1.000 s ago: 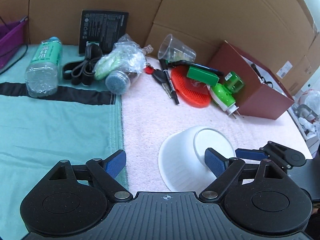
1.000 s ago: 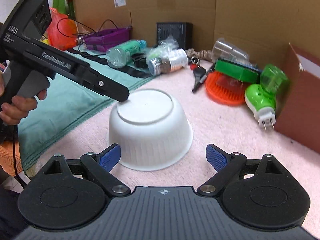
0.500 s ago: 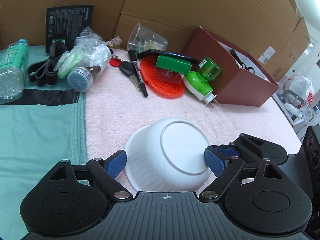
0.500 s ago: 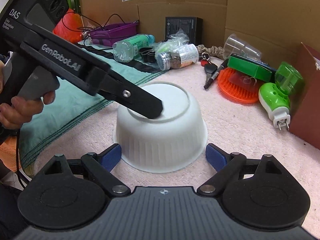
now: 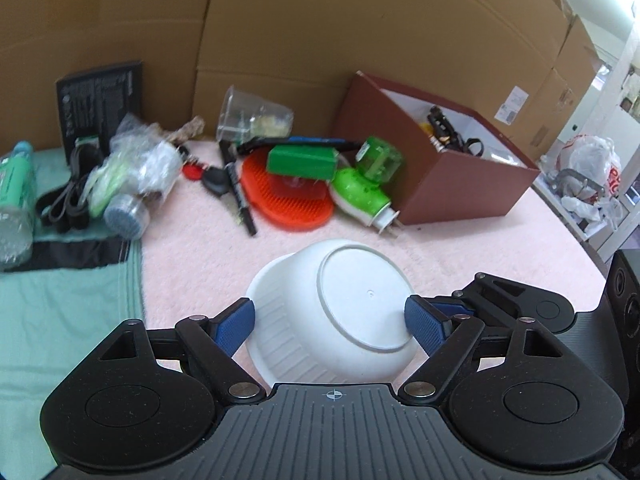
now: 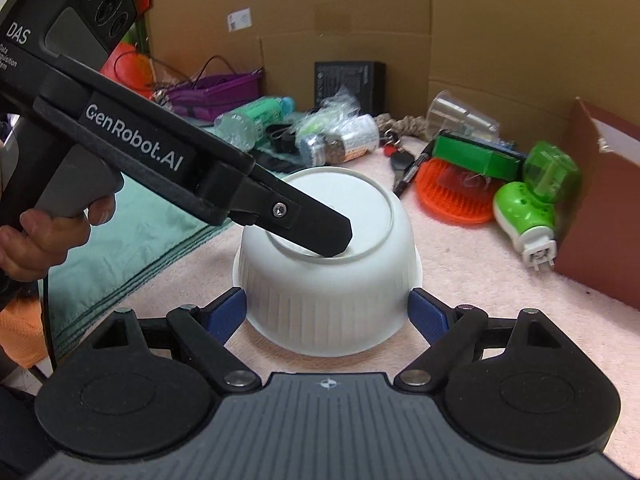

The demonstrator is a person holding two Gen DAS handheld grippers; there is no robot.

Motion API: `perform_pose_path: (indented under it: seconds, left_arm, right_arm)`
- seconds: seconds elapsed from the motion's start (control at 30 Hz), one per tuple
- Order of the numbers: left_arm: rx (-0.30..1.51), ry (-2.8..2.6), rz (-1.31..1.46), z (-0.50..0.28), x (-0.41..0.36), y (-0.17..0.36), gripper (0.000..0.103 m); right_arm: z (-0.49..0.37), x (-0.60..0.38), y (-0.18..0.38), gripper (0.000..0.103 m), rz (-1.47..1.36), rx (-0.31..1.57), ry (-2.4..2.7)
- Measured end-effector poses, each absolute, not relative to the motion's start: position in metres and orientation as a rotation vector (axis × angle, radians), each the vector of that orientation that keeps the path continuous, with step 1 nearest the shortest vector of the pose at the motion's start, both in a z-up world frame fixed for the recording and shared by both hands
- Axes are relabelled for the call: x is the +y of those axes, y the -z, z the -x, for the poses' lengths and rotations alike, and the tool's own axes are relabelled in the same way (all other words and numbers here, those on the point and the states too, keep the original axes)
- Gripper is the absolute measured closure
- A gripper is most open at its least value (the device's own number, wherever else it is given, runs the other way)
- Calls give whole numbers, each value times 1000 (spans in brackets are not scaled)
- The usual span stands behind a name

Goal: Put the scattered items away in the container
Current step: 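Lift the white bowl with the left gripper and carry it to the red box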

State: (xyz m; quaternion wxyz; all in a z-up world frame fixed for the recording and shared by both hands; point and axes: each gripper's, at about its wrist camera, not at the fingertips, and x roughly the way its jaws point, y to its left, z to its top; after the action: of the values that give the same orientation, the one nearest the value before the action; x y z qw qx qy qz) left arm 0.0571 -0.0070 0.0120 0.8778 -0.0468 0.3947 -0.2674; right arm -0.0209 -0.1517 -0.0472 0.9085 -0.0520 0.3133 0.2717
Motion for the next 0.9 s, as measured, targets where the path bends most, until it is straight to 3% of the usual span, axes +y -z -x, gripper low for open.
perform_pose_path:
  seconds: [0.47,0.9]
  left_arm:
    - [613,682,-26,-83,-95,-97,14]
    - [533,784,-76,-157,-191,-128,13]
  right_arm:
    - [18,-221,-22,13,73,439,-376]
    - [-24,-291,-61,13,71,387,-173]
